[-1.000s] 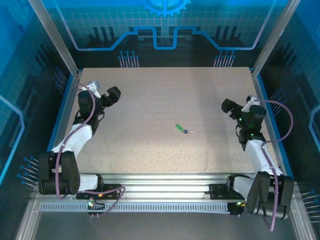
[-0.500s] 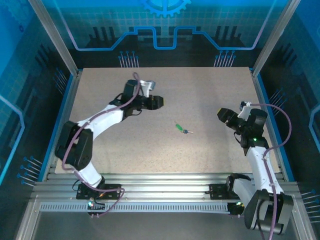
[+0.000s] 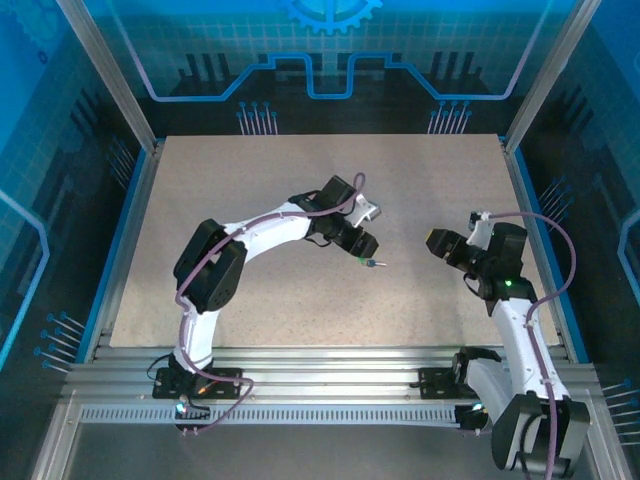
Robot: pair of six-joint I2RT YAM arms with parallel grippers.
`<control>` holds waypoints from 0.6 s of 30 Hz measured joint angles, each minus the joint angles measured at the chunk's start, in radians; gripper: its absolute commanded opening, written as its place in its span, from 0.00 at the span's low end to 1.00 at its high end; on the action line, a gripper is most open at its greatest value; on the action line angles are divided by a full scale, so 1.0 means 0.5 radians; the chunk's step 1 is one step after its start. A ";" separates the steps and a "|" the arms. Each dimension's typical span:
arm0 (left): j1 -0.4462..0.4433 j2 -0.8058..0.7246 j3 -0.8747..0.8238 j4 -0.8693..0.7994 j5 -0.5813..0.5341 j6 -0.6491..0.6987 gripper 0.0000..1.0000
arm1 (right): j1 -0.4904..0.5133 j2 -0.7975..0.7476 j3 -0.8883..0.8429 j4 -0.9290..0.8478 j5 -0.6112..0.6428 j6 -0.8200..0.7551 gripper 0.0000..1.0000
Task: Remove the keys from the keyring
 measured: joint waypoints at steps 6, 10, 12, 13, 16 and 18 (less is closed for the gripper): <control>-0.055 0.086 0.070 -0.126 -0.091 0.115 0.52 | 0.076 0.007 0.001 -0.047 0.027 -0.031 0.56; -0.054 0.064 -0.006 -0.060 -0.131 0.116 0.56 | 0.259 0.147 0.037 -0.069 0.095 -0.108 0.51; -0.054 0.050 -0.070 -0.035 -0.136 0.112 0.56 | 0.358 0.270 0.071 -0.072 0.126 -0.144 0.50; -0.055 0.050 -0.079 -0.036 -0.136 0.112 0.56 | 0.398 0.330 0.087 -0.072 0.134 -0.153 0.50; -0.055 0.050 -0.069 -0.034 -0.137 0.115 0.54 | 0.469 0.439 0.107 -0.058 0.156 -0.160 0.50; -0.055 0.051 -0.059 -0.033 -0.147 0.115 0.52 | 0.497 0.465 0.119 -0.050 0.175 -0.161 0.48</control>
